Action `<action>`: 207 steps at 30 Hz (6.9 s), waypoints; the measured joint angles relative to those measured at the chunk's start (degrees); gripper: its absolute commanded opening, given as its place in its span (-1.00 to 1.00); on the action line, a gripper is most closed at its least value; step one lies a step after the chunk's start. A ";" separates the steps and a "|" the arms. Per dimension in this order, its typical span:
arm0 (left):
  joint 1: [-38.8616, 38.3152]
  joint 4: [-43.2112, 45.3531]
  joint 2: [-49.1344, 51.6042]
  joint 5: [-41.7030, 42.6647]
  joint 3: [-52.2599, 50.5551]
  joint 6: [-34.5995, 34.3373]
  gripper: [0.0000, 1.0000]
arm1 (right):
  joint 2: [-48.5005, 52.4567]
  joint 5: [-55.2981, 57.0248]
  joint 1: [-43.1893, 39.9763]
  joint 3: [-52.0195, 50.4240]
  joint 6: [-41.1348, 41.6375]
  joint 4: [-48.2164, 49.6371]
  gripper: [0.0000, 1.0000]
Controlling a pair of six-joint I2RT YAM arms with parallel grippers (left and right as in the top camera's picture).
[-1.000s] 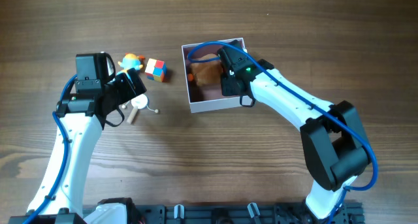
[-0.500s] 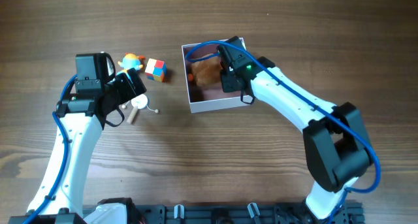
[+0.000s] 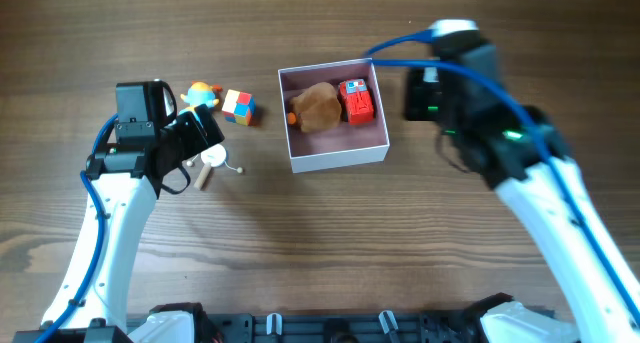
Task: Pack container
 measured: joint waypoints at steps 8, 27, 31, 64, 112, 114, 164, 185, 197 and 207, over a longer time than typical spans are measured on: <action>0.00 -1.44 0.00 3.45 0.00 -0.04 0.99 | 1.16 -3.69 -14.62 -0.22 2.84 -6.32 0.00; -3.26 -12.57 0.22 8.72 3.10 4.00 0.99 | 12.50 -6.88 -17.57 -2.49 3.89 -6.88 1.00; -4.24 -13.73 1.14 7.82 8.26 6.03 0.96 | 12.52 -6.88 -17.57 -2.49 3.87 -6.88 0.99; -8.48 -11.06 39.89 -2.01 34.53 27.76 0.66 | 12.52 -6.88 -17.57 -2.49 3.89 -6.43 1.00; -11.10 -10.62 45.18 -5.27 34.71 30.21 0.40 | 12.52 -6.88 -17.57 -2.49 3.87 -6.43 0.99; -11.10 -10.62 45.18 -5.27 34.71 29.97 0.40 | 12.52 -6.88 -17.57 -2.49 3.89 -6.43 0.99; -11.10 -12.57 45.18 -4.11 36.02 28.48 0.40 | 12.52 -6.88 -17.57 -2.49 3.87 -6.43 0.99; -11.10 -16.15 40.33 -4.17 36.02 28.17 -0.17 | 12.52 -6.88 -17.57 -2.49 3.87 -6.43 0.99; -14.71 -21.03 24.57 -4.17 36.02 17.31 -0.49 | 12.52 -6.88 -17.57 -2.49 3.87 -6.43 0.99; -29.57 -19.45 19.23 -4.15 36.02 2.34 -0.40 | 12.52 -6.88 -17.57 -2.49 3.89 -6.43 1.00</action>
